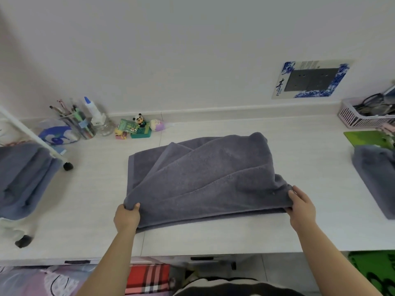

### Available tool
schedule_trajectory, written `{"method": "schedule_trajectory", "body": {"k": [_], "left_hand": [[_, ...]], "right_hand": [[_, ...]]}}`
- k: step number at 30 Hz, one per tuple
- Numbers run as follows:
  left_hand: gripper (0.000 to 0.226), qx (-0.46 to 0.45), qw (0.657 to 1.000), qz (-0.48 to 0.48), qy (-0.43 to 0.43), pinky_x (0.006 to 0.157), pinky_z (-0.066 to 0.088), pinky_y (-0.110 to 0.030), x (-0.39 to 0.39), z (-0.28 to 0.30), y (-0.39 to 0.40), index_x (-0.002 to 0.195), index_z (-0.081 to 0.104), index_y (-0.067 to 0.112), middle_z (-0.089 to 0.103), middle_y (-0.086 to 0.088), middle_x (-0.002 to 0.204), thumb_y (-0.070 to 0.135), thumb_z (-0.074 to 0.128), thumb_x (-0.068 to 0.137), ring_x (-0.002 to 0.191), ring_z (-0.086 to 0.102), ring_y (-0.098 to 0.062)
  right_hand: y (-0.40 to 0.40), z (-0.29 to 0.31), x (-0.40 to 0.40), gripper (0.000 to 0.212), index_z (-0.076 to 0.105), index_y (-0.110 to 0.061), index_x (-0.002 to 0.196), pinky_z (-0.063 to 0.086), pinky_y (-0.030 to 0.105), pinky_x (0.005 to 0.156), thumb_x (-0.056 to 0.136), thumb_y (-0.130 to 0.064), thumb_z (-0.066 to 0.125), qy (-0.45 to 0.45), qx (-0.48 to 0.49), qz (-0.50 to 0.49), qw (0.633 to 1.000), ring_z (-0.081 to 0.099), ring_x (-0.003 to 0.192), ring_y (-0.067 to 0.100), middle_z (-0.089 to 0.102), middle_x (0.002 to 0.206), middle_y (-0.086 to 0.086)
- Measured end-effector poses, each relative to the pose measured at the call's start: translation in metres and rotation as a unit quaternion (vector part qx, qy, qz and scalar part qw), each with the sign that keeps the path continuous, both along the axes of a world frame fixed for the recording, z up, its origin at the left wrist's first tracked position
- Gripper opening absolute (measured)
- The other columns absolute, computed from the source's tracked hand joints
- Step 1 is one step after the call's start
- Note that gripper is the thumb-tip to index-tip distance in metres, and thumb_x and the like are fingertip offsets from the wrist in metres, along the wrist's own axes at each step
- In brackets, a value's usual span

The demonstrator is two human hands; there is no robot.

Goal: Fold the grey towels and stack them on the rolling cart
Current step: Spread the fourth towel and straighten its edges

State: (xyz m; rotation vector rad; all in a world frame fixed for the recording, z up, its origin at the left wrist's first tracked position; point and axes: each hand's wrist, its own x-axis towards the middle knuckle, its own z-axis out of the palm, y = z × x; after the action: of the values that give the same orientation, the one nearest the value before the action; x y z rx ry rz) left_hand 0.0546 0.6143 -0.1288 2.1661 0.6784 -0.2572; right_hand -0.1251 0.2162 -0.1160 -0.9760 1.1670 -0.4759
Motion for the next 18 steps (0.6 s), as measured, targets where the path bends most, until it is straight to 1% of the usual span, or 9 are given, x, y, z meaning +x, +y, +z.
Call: {"method": "schedule_trajectory", "body": {"k": [2, 4, 5, 8, 10, 12, 14, 16, 18], "left_hand": [[0.053, 0.006, 1.000, -0.014, 0.007, 0.081, 0.048, -0.045, -0.005, -0.002, 0.004, 0.125, 0.046, -0.005, 0.055, -0.025, 0.124, 0.028, 0.064, 0.089, 0.109, 0.054, -0.044], [0.064, -0.015, 1.000, -0.024, 0.012, 0.086, 0.049, -0.047, -0.007, -0.005, 0.007, 0.130, 0.041, -0.004, 0.053, -0.024, 0.127, 0.036, 0.066, 0.087, 0.111, 0.053, -0.043], [0.065, -0.031, 0.999, -0.020, 0.013, 0.088, 0.048, -0.047, -0.008, -0.005, 0.007, 0.131, 0.039, -0.003, 0.052, -0.023, 0.128, 0.039, 0.064, 0.088, 0.112, 0.052, -0.042], [0.052, -0.062, 0.998, 0.015, -0.009, 0.084, 0.042, -0.040, -0.015, -0.002, 0.004, 0.131, 0.040, -0.001, 0.052, -0.023, 0.127, 0.037, 0.048, 0.096, 0.112, 0.051, -0.039], [0.041, -0.047, 0.998, 0.036, -0.025, 0.081, 0.038, -0.038, -0.024, -0.002, 0.006, 0.125, 0.045, -0.003, 0.055, -0.024, 0.121, 0.029, 0.040, 0.099, 0.108, 0.052, -0.038], [0.033, -0.023, 0.998, 0.044, -0.034, 0.082, 0.039, -0.039, -0.031, -0.006, 0.011, 0.118, 0.051, -0.006, 0.057, -0.025, 0.117, 0.017, 0.040, 0.097, 0.105, 0.053, -0.039], [0.026, 0.008, 0.999, 0.027, -0.044, 0.084, 0.042, -0.041, -0.036, -0.011, 0.016, 0.111, 0.055, -0.007, 0.061, -0.027, 0.113, 0.008, 0.044, 0.094, 0.103, 0.056, -0.041], [0.021, 0.035, 0.997, 0.016, -0.063, 0.086, 0.043, -0.040, -0.039, -0.011, 0.020, 0.107, 0.059, -0.006, 0.063, -0.026, 0.109, 0.005, 0.049, 0.093, 0.102, 0.058, -0.041], [0.018, 0.051, 0.996, 0.019, -0.077, 0.086, 0.042, -0.038, -0.040, -0.010, 0.022, 0.103, 0.063, -0.006, 0.065, -0.025, 0.108, 0.005, 0.053, 0.093, 0.102, 0.059, -0.041]], "right_hand": [[-0.003, -0.007, -0.004, 0.042, 0.048, -0.010, 0.134, 0.049, 0.041, 0.086, 0.093, -0.006, 0.055, 0.018, 0.017, 0.031, 0.999, 0.051, 0.115, 0.031, 0.049, 0.134, 0.011], [-0.003, -0.012, -0.007, 0.044, 0.045, -0.013, 0.136, 0.051, 0.041, 0.077, 0.093, -0.007, 0.056, 0.017, 0.035, 0.058, 0.998, 0.051, 0.117, 0.034, 0.048, 0.137, 0.012], [-0.002, -0.014, -0.007, 0.045, 0.044, -0.014, 0.136, 0.051, 0.041, 0.077, 0.093, -0.008, 0.055, 0.012, 0.036, 0.062, 0.997, 0.051, 0.117, 0.034, 0.048, 0.138, 0.012], [0.004, -0.015, -0.008, 0.049, 0.037, -0.016, 0.141, 0.047, 0.044, 0.092, 0.095, -0.008, 0.052, 0.014, 0.011, 0.032, 0.999, 0.045, 0.124, 0.035, 0.040, 0.144, 0.012], [0.010, -0.020, -0.007, 0.054, 0.033, -0.020, 0.143, 0.043, 0.043, 0.100, 0.094, -0.008, 0.053, 0.024, -0.008, 0.014, 1.000, 0.044, 0.127, 0.033, 0.038, 0.145, 0.011], [0.015, -0.023, -0.006, 0.056, 0.034, -0.024, 0.143, 0.041, 0.045, 0.104, 0.093, -0.009, 0.055, 0.043, -0.030, -0.009, 0.999, 0.045, 0.126, 0.032, 0.040, 0.143, 0.011], [0.021, -0.023, -0.004, 0.055, 0.037, -0.025, 0.140, 0.041, 0.044, 0.104, 0.092, -0.009, 0.056, 0.060, -0.050, -0.041, 0.996, 0.047, 0.125, 0.031, 0.044, 0.141, 0.012], [0.025, -0.022, -0.001, 0.051, 0.041, -0.026, 0.138, 0.043, 0.040, 0.101, 0.092, -0.010, 0.057, 0.056, -0.034, -0.088, 0.994, 0.050, 0.120, 0.030, 0.048, 0.136, 0.010], [0.020, -0.024, 0.000, 0.048, 0.044, -0.024, 0.136, 0.046, 0.034, 0.095, 0.092, -0.008, 0.055, 0.029, 0.007, -0.141, 0.990, 0.054, 0.110, 0.027, 0.051, 0.129, 0.006]]}}
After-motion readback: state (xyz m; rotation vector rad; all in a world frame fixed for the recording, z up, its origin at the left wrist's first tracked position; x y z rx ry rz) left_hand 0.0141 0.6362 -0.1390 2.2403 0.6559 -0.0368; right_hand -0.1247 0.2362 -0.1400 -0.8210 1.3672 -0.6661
